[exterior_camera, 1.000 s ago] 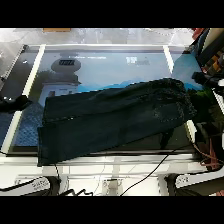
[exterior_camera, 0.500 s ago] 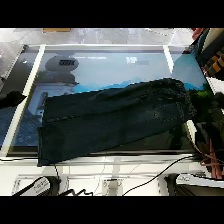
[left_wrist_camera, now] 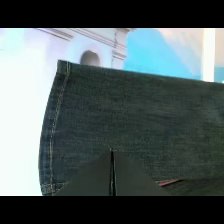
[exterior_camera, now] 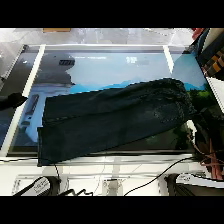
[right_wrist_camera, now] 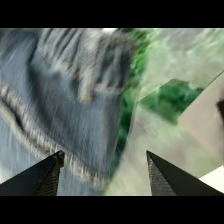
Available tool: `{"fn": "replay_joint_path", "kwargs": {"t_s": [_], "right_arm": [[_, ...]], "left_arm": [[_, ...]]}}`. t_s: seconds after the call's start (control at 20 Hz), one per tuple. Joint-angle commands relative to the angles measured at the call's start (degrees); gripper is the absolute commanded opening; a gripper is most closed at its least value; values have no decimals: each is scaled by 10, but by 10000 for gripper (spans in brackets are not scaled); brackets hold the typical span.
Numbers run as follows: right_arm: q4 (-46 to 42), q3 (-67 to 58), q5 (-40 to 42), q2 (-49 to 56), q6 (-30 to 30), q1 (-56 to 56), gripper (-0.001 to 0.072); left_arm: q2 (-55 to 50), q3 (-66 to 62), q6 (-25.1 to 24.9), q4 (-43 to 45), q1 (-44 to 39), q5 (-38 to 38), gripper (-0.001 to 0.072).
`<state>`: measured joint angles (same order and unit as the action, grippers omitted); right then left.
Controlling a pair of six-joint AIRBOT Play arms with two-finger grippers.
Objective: Fold the clothes and pants, and hang the long-sleeved shirts on hangers.
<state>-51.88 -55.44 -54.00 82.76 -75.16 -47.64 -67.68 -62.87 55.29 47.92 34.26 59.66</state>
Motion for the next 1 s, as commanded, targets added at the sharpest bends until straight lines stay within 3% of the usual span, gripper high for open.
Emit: {"fn": "replay_joint_path", "kwargs": {"t_s": [0.0,0.05,0.1,0.15,0.35,0.5,0.6,0.65,0.7,0.75,0.85,0.95], "right_arm": [[97,21,76,35,15,1,550],[124,21,80,48,34,1,549],[139,21,85,61,46,1,534],[144,21,92,71,57,1,483],[189,21,127,94,117,1,456],[271,21,122,109,210,2,435],[305,21,108,109,269,2,276],[307,21,101,109,280,2,133],[306,21,94,109,283,2,56],[305,21,86,108,284,2,56],[301,21,66,97,284,2,54],[271,23,52,69,277,2,52]], "left_arm": [[-9,1,0,0,0,15,116],[-12,1,0,0,0,21,337],[-17,1,0,0,0,28,614],[-21,1,3,0,0,33,704],[-23,1,30,0,0,37,699],[-23,1,44,0,0,41,700],[-23,1,56,5,1,59,695],[-23,1,62,23,1,69,639],[-23,1,80,49,1,76,461],[-23,1,104,86,1,84,402],[-23,1,143,154,1,94,402],[-23,1,151,189,1,96,402]]}}
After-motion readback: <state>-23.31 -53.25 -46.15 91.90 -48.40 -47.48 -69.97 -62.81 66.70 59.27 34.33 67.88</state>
